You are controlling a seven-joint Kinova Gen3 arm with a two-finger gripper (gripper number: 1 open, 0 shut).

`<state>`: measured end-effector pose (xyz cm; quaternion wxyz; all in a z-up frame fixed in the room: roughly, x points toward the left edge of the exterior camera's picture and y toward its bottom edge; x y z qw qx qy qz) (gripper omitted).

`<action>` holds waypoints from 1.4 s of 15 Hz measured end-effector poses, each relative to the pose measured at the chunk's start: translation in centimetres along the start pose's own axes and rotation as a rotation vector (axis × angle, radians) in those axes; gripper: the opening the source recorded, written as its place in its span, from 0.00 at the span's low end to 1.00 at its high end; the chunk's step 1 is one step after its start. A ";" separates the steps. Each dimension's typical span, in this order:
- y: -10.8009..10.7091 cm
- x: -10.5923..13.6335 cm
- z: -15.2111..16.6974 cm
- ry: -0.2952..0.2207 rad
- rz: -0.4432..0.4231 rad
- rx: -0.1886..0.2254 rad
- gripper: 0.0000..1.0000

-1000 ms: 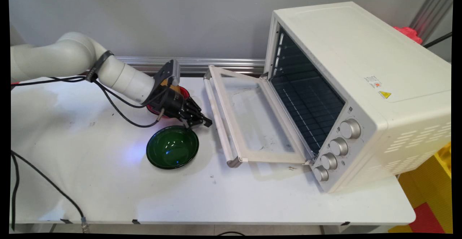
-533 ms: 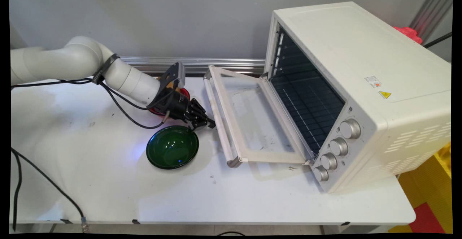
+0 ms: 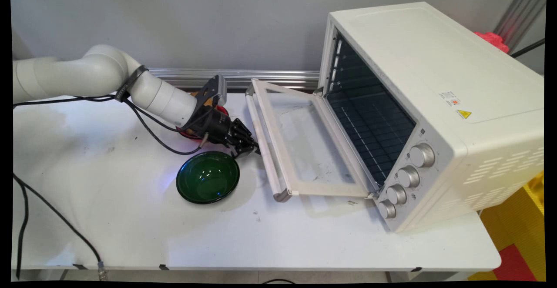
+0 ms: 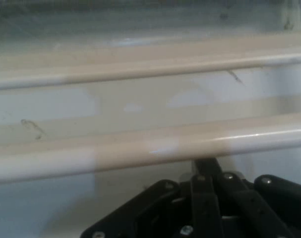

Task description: Close the oven

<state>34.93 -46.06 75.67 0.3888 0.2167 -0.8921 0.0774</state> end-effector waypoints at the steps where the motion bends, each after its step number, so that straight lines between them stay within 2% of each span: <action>1: 0.0 0.1 0.0 0.004 -0.001 -0.001 0.00; 12: 0.6 1.2 -0.9 0.064 -0.028 -0.029 0.00; 21: 0.4 3.3 -1.5 0.127 -0.031 -0.033 0.00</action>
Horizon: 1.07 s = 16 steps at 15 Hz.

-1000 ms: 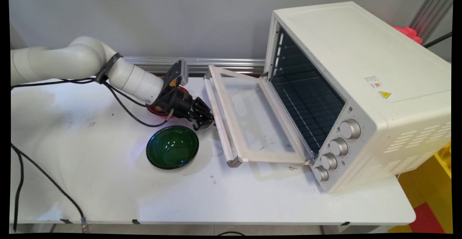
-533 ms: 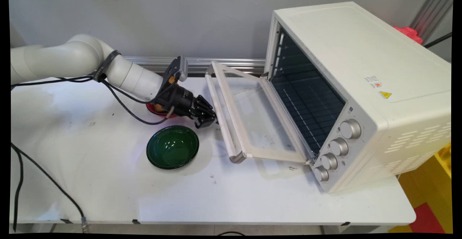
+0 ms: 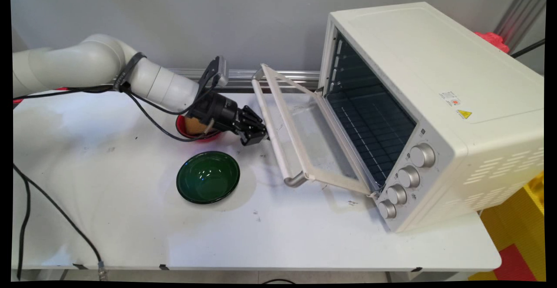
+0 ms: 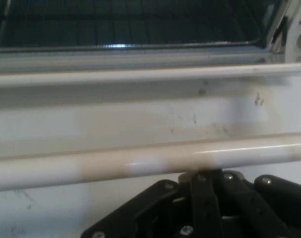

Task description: Close the oven

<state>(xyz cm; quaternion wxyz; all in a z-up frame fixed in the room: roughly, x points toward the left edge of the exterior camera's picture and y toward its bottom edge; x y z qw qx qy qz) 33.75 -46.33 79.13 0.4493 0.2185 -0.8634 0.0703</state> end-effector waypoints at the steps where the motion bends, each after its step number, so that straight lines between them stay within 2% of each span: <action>1: 0.0 0.4 -0.1 0.008 0.003 -0.002 0.00; 16: -0.8 6.1 -0.8 0.091 0.041 0.001 0.00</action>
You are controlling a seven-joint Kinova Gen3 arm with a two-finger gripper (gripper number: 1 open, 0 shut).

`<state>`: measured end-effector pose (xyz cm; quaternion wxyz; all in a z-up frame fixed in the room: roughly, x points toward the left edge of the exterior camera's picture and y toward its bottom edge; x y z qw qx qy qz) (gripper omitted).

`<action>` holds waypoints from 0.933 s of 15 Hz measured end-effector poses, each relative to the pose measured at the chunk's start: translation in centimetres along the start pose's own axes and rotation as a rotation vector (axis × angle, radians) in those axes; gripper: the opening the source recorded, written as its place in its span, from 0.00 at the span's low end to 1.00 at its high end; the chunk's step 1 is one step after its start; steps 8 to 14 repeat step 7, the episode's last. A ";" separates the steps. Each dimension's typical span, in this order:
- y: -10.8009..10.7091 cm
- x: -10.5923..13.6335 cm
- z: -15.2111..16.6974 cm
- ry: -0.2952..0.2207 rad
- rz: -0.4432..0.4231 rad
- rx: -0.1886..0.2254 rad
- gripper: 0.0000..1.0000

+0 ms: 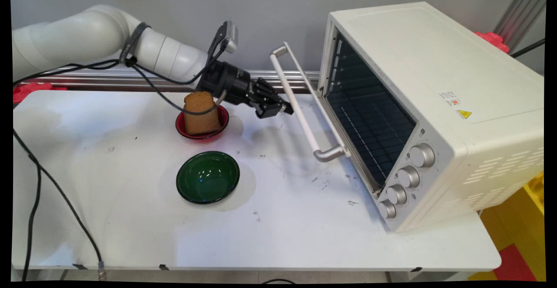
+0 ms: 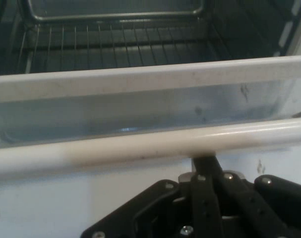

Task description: Close the oven

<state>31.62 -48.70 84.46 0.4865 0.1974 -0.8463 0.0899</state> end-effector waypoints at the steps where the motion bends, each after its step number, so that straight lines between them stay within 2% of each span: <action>1: -0.1 0.5 0.2 0.007 0.003 0.002 0.00; 7: -0.8 2.8 1.1 0.038 0.012 0.010 0.00; 14: -0.8 2.8 1.1 0.038 0.012 0.010 0.00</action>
